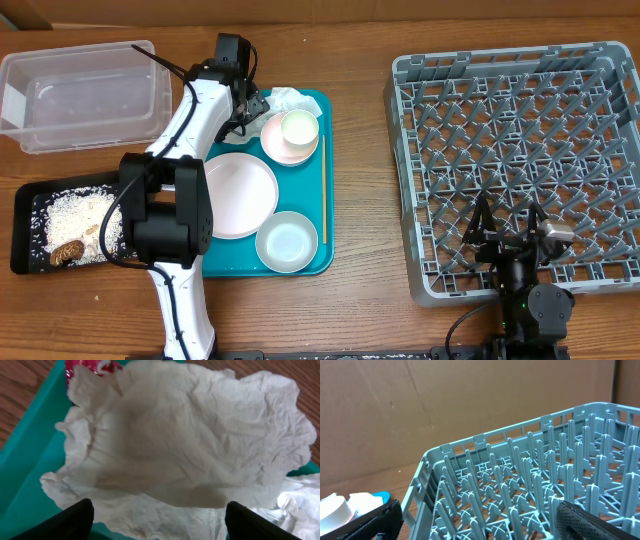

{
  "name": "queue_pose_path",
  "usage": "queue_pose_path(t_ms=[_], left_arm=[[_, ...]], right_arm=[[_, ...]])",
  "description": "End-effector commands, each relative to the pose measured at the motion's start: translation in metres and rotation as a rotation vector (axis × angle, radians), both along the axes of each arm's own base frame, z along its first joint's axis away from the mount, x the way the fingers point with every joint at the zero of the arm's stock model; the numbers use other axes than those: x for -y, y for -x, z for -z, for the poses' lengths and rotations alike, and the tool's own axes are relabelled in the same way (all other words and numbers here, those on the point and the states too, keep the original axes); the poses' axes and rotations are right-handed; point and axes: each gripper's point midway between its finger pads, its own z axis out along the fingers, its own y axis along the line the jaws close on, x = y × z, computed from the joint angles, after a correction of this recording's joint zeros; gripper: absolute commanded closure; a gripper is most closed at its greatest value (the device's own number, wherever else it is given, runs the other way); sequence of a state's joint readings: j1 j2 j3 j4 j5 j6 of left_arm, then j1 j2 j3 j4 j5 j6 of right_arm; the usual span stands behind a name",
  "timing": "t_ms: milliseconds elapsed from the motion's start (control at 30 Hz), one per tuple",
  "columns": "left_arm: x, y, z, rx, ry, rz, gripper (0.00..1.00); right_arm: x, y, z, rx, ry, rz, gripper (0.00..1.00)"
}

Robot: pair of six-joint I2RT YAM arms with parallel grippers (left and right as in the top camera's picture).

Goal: Sort waste into correct bins and load items into the dishwasher
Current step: 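Grasp the crumpled white tissue on the teal tray with the left gripper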

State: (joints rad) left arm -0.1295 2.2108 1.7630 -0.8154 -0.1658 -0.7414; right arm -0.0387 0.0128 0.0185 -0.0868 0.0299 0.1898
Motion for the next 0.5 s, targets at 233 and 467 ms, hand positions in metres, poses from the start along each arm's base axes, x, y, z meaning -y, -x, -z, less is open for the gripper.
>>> queue_pose_path(t_ms=[233,467], left_arm=[[-0.007,-0.001,0.034,-0.044,-0.049,-0.024,0.16],[-0.005,-0.007,0.03,-0.022,-0.041,-0.022,0.64]], right_arm=[[0.0,0.0,0.001,0.006,0.004,0.0,0.0],[0.0,0.0,0.001,0.005,0.004,0.0,0.0]])
